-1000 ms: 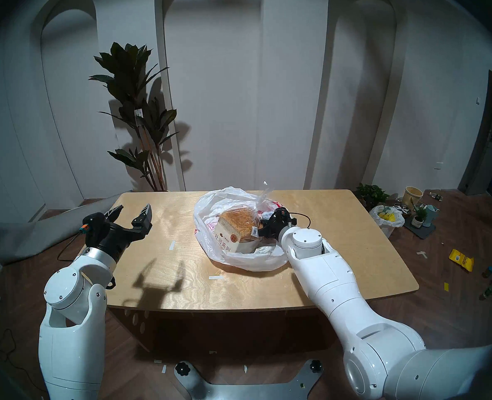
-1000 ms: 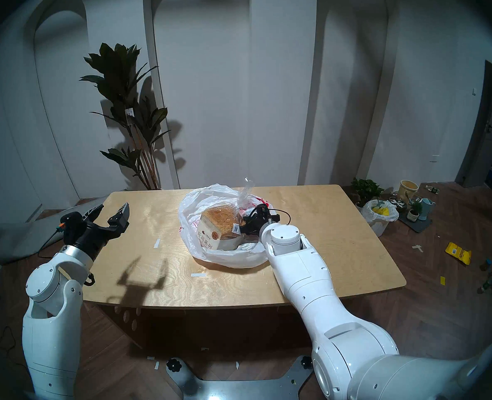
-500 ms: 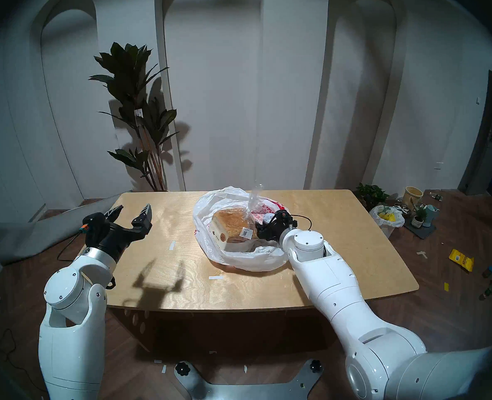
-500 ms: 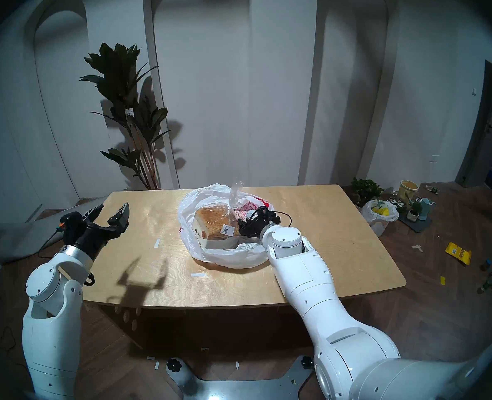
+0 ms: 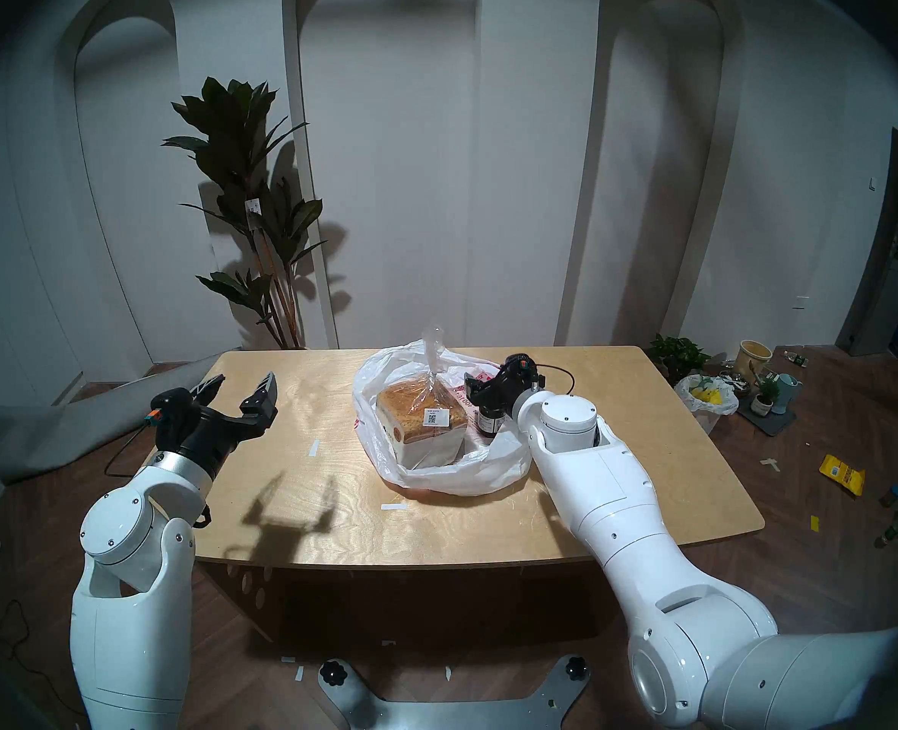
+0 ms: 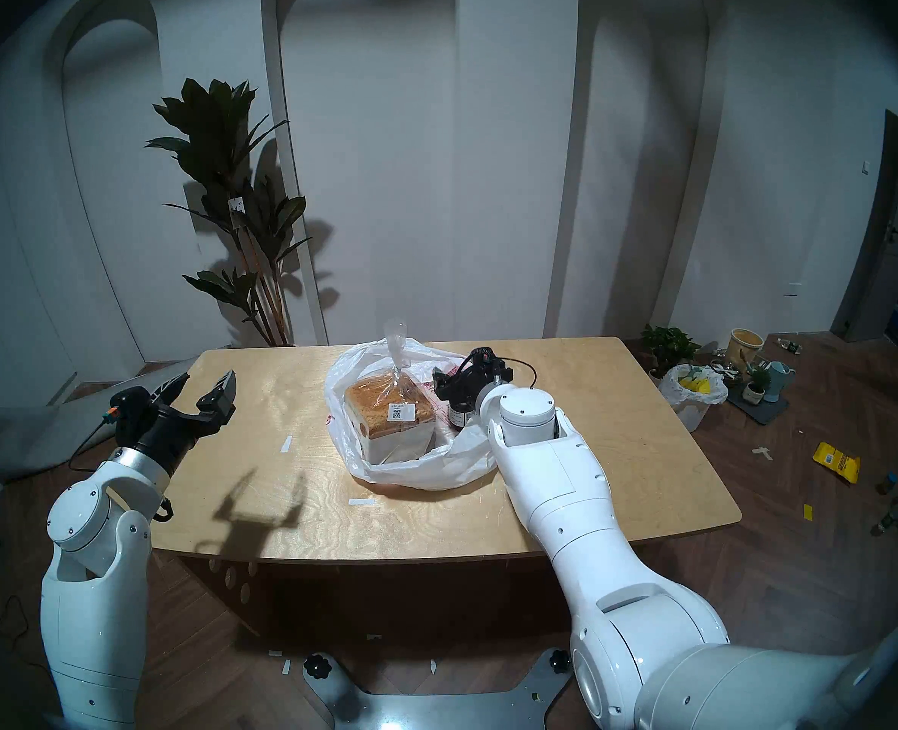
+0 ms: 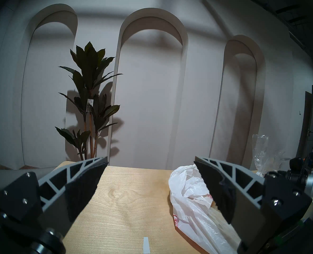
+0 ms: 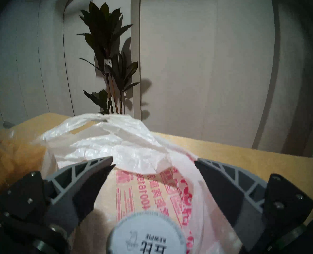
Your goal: Bag the groceries: heavy items first, fragile items on top
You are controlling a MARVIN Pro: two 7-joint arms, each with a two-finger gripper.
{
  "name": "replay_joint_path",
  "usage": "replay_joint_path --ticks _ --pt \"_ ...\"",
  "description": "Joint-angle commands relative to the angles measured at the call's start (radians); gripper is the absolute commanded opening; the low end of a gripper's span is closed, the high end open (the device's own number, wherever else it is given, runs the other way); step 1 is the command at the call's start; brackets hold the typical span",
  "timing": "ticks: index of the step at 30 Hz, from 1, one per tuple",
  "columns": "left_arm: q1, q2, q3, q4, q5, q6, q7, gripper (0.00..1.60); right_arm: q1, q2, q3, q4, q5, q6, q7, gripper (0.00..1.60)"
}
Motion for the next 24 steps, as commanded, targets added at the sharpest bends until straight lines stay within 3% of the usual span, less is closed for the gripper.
replay_joint_path --ticks 1,11,16,24 --pt "-0.007 0.002 0.001 -0.017 0.0 -0.004 -0.002 1.6 0.097 -0.013 0.025 -0.086 0.013 -0.033 -0.011 1.6" --pt "-0.008 0.002 0.001 -0.016 -0.001 -0.004 -0.002 1.6 0.123 0.033 0.129 -0.199 0.04 -0.138 -0.05 1.6" --pt "-0.008 0.002 0.001 -0.015 -0.001 -0.004 -0.002 1.6 0.076 0.069 0.205 -0.296 0.06 -0.207 -0.068 1.6" --pt "-0.008 0.002 0.001 -0.014 -0.001 -0.004 -0.002 1.6 -0.014 0.092 0.263 -0.378 0.076 -0.263 -0.068 1.6"
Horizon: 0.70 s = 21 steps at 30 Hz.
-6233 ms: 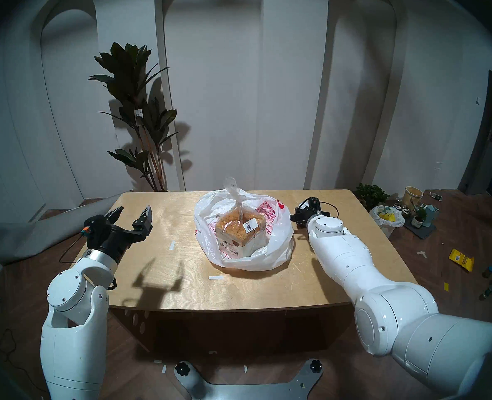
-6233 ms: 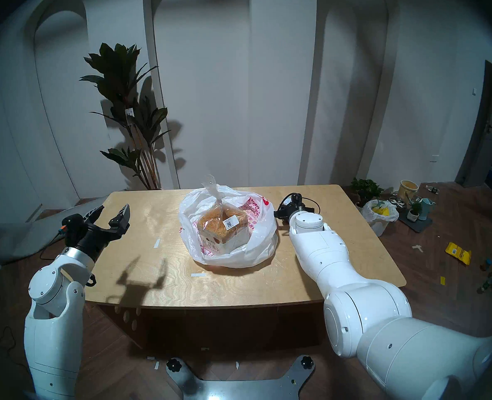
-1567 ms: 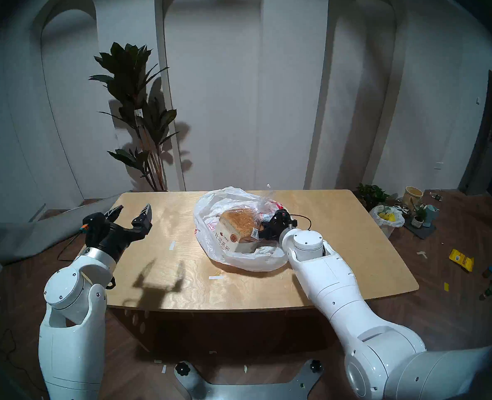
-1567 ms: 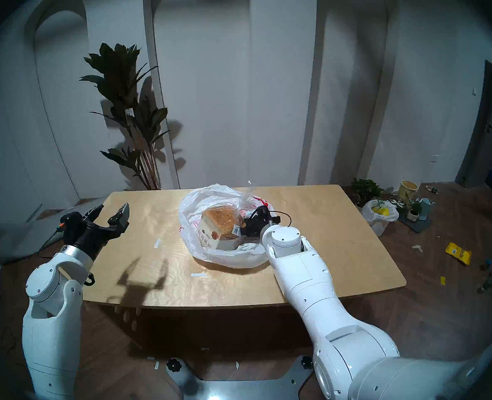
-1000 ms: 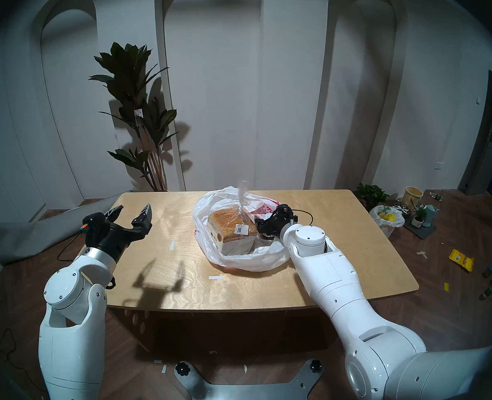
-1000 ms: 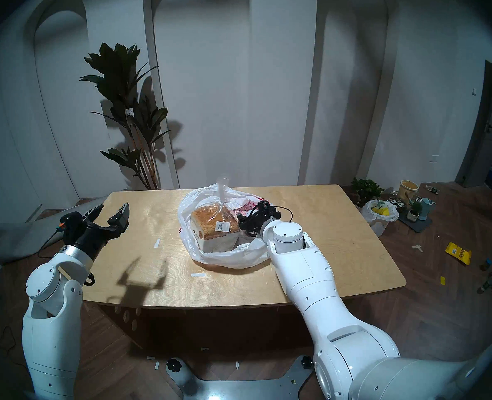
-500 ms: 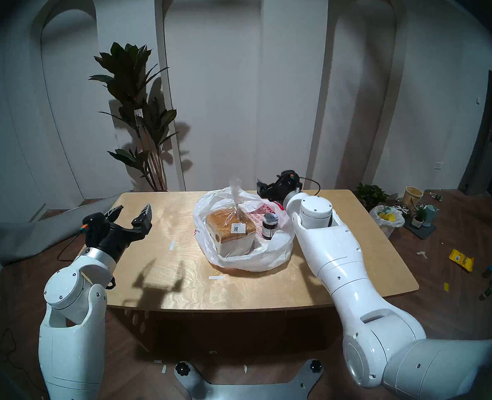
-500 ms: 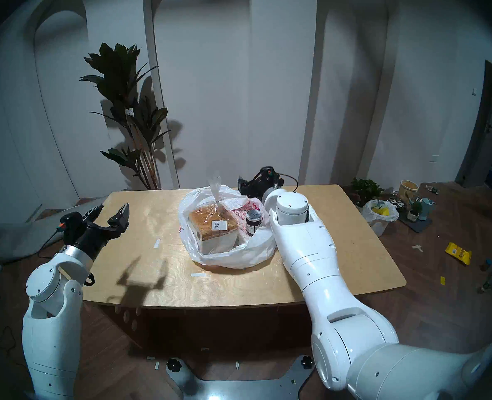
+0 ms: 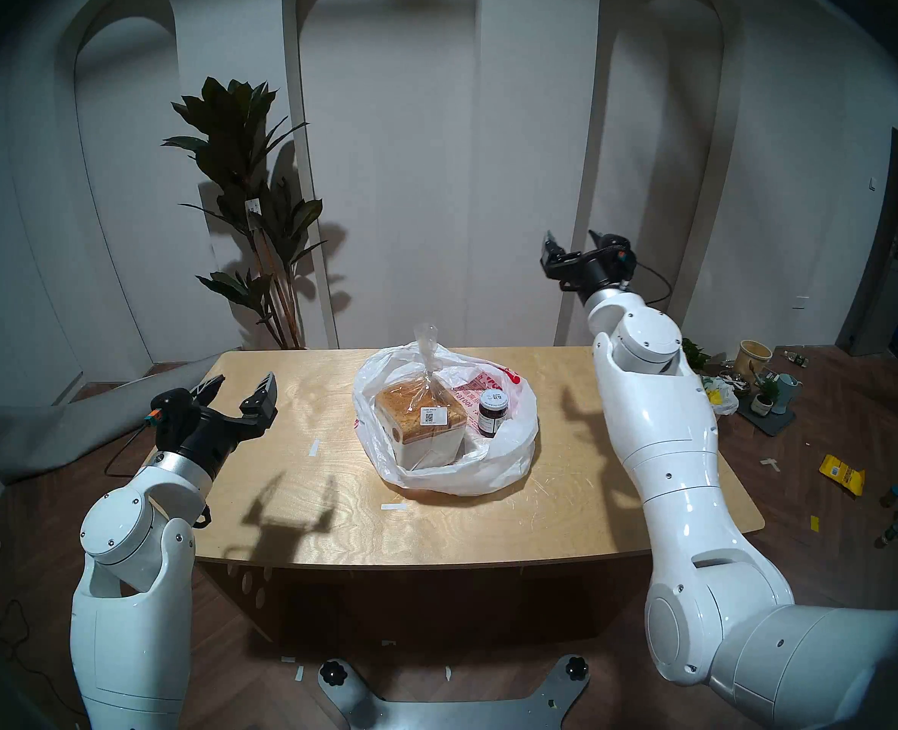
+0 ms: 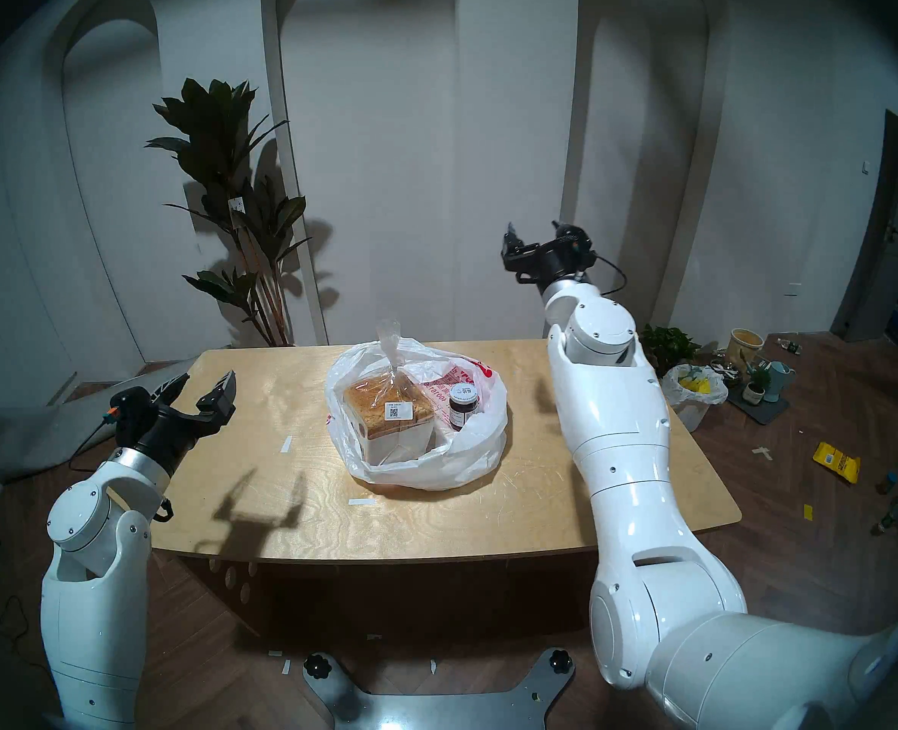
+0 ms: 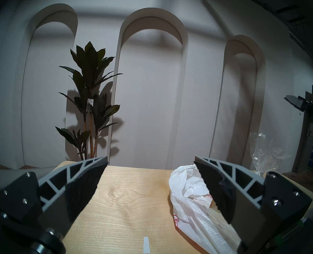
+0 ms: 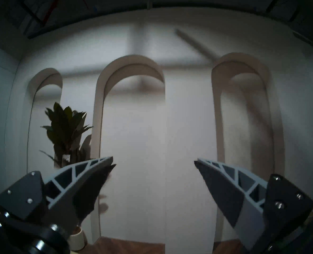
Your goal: Bag the groceries: heavy items first, fragile items on top
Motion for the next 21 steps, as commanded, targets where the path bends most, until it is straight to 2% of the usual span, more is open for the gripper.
replay_joint_path --ticks 1,7,9,17,19,21 --pt "-0.008 0.002 0.001 -0.015 0.0 -0.004 -0.002 1.6 -0.089 0.028 0.051 -0.11 0.019 -0.058 0.001 1.6" --pt "-0.008 0.002 0.001 -0.014 0.0 -0.004 -0.002 1.6 -0.198 0.039 0.099 -0.208 0.033 -0.065 0.002 1.6" --pt "-0.008 0.002 0.001 -0.014 0.0 -0.004 -0.002 1.6 -0.21 0.042 0.104 -0.218 0.034 -0.065 0.006 1.6" --pt "-0.008 0.002 0.001 -0.014 -0.001 -0.004 -0.002 1.6 -0.345 0.055 0.135 -0.338 0.046 -0.054 0.057 1.6" --pt "-0.008 0.002 0.001 -0.014 -0.001 -0.004 -0.002 1.6 -0.34 0.053 0.138 -0.332 0.046 -0.054 0.061 1.6" --pt "-0.008 0.002 0.001 -0.014 -0.001 -0.004 -0.002 1.6 -0.391 0.049 0.147 -0.379 0.055 -0.051 0.08 1.6"
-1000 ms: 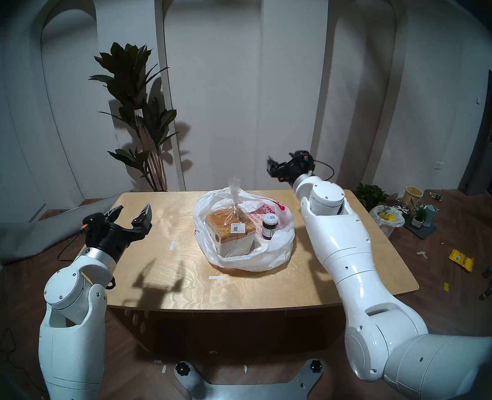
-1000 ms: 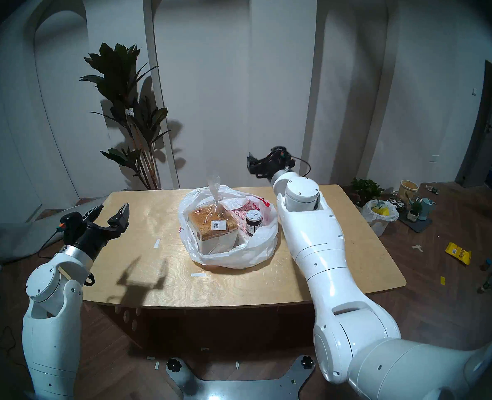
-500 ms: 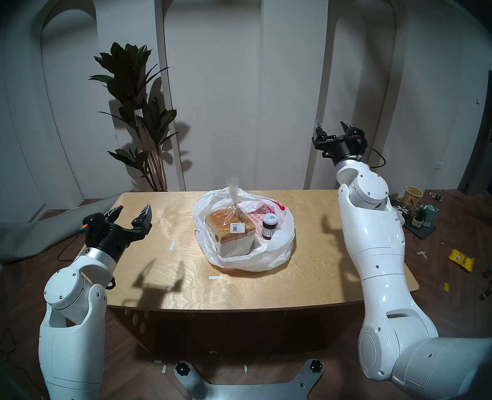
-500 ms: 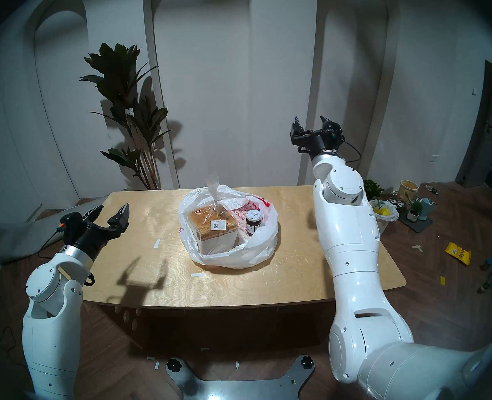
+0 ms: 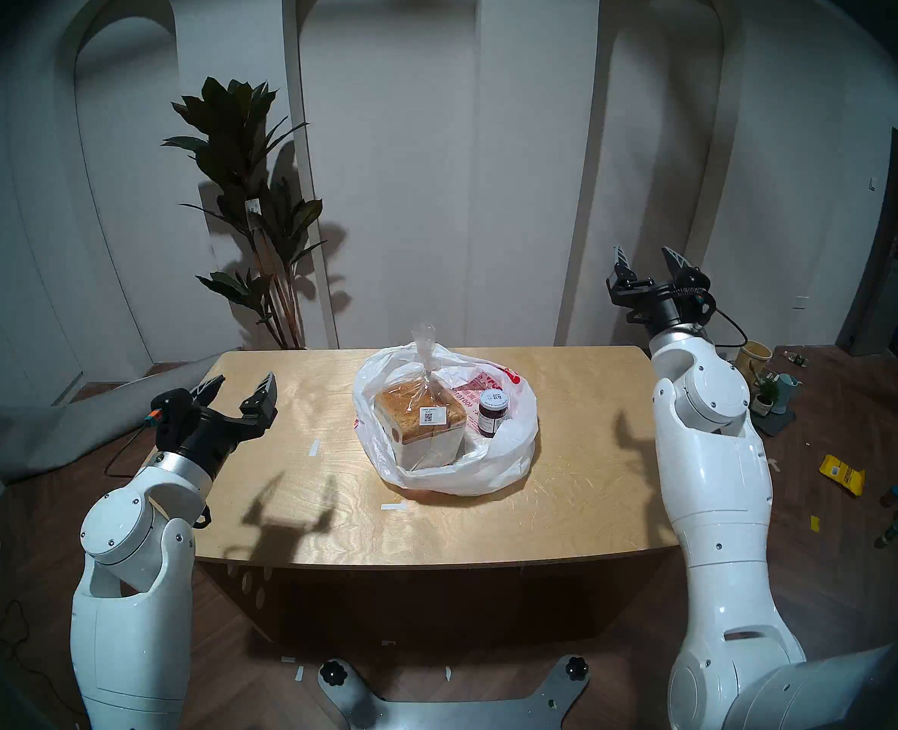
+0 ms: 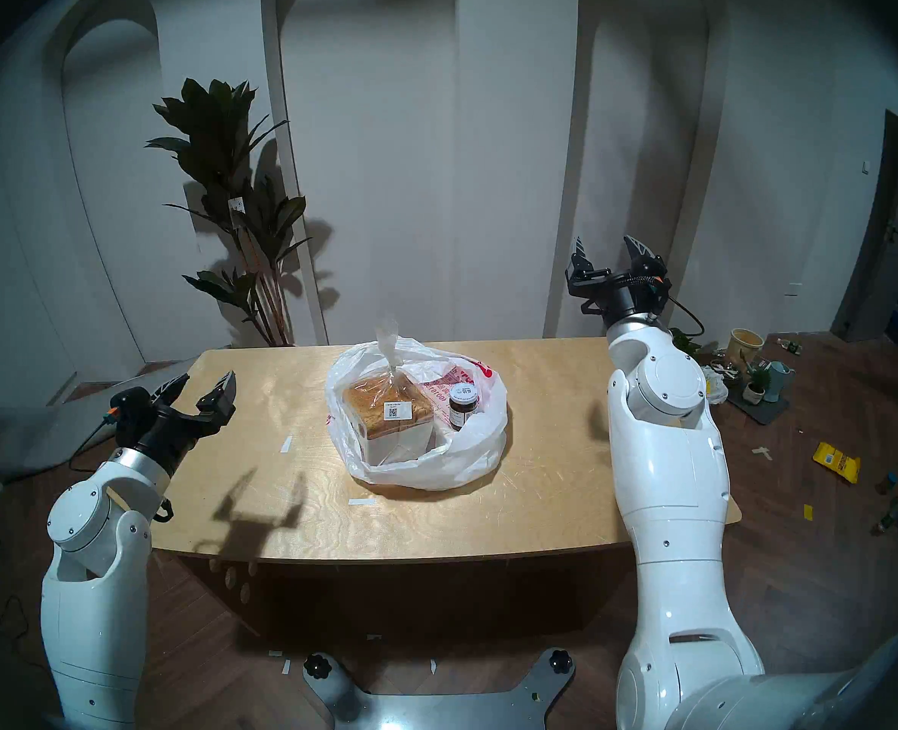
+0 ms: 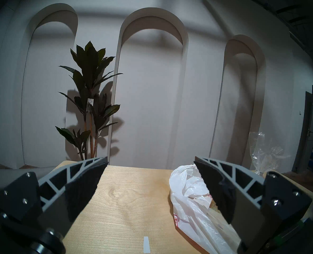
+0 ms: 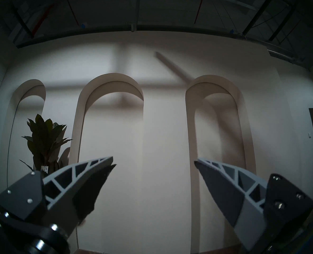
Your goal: Bag the groceries: heavy items first, fragile items on top
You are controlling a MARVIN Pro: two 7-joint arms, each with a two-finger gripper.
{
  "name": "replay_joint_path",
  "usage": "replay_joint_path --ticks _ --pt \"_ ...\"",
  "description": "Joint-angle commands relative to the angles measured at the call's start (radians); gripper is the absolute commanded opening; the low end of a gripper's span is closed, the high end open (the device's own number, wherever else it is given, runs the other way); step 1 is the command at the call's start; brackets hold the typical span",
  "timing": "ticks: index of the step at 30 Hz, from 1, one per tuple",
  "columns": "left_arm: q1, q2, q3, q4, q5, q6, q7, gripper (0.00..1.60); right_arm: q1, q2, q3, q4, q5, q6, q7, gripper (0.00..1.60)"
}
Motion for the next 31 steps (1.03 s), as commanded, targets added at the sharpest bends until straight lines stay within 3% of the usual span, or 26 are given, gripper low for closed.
replay_joint_path --ticks 1,9,31 --pt "-0.008 0.002 0.001 -0.015 0.0 -0.004 -0.002 1.6 -0.108 0.0 0.02 -0.108 0.012 0.0 0.04 1.6" --pt "-0.008 0.002 0.001 -0.014 -0.001 -0.004 -0.002 1.6 -0.235 -0.024 0.059 -0.225 0.044 0.01 0.089 1.6" --pt "-0.008 0.003 0.001 -0.015 -0.001 -0.004 -0.003 1.6 -0.507 -0.153 0.147 -0.378 0.075 0.092 0.227 1.6"
